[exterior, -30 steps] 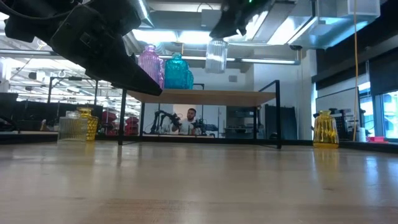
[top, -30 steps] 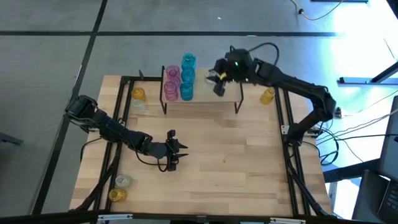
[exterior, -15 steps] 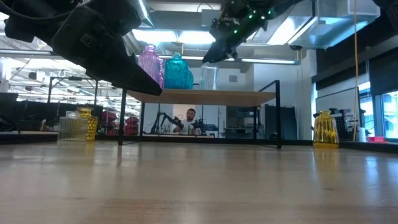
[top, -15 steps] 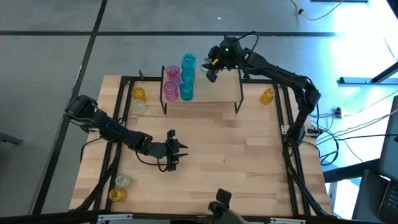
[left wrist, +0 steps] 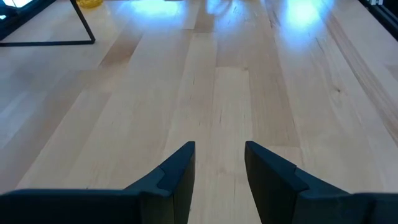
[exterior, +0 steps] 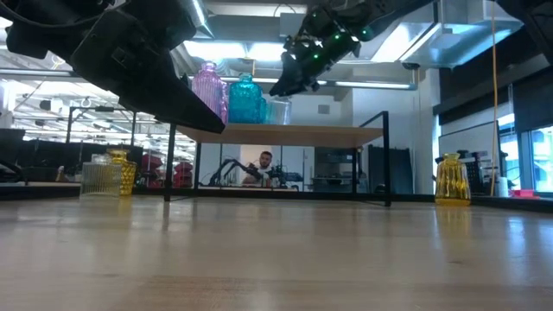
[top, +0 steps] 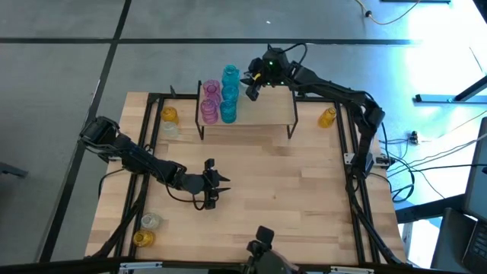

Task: Sort vases onto shelf
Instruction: Put the top right transparent flower vase on the shelf

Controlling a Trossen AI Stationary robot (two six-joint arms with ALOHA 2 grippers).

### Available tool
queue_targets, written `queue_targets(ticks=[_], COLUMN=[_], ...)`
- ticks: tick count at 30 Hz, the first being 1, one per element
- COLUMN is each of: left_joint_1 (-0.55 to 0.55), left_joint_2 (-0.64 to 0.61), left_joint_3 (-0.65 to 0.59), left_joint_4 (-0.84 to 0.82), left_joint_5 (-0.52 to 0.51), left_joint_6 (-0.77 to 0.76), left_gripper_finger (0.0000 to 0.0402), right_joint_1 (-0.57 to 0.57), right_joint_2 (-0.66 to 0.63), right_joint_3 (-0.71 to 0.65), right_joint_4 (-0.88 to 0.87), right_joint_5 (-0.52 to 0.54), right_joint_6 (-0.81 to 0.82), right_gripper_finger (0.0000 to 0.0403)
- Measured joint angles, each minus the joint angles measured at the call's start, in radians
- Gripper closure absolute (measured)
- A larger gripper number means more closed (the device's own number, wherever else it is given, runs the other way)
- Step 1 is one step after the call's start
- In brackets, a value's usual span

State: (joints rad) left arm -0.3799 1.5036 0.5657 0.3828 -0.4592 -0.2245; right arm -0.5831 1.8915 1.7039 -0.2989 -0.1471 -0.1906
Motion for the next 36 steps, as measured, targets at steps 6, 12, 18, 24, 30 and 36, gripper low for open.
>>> queue_targets(ticks=[6, 12, 18, 24, 30, 36], left_joint_1=[0.0, 0.0, 0.0, 0.0, 0.0, 0.0], left_joint_2=[0.0, 0.0, 0.0, 0.0, 0.0, 0.0], left_joint_3=[0.0, 0.0, 0.0, 0.0, 0.0, 0.0], left_joint_4=[0.0, 0.0, 0.0, 0.0, 0.0, 0.0], left_joint_5=[0.0, 0.0, 0.0, 0.0, 0.0, 0.0], left_joint_6=[0.0, 0.0, 0.0, 0.0, 0.0, 0.0], left_gripper_finger=[0.0269, 0.0269, 0.0269, 0.0269, 0.0269, 0.0269], right_joint_1=[0.0, 0.0, 0.0, 0.0, 0.0, 0.0], right_joint_2=[0.002, 0.002, 0.002, 0.002, 0.002, 0.002], right_joint_3=[0.0, 0.0, 0.009, 0.018, 0.018, 0.018], right_joint_4=[0.001, -0.008, -0.025, -0.05, -0.052, -0.05], right_joint_5=[-0.004, -0.004, -0.004, -0.004, -0.004, -0.003], right_joint_6=[0.002, 0.002, 0.005, 0.006, 0.006, 0.006], right_gripper_finger=[0.0297, 0.0297, 0.0297, 0.0297, 0.0297, 0.0279])
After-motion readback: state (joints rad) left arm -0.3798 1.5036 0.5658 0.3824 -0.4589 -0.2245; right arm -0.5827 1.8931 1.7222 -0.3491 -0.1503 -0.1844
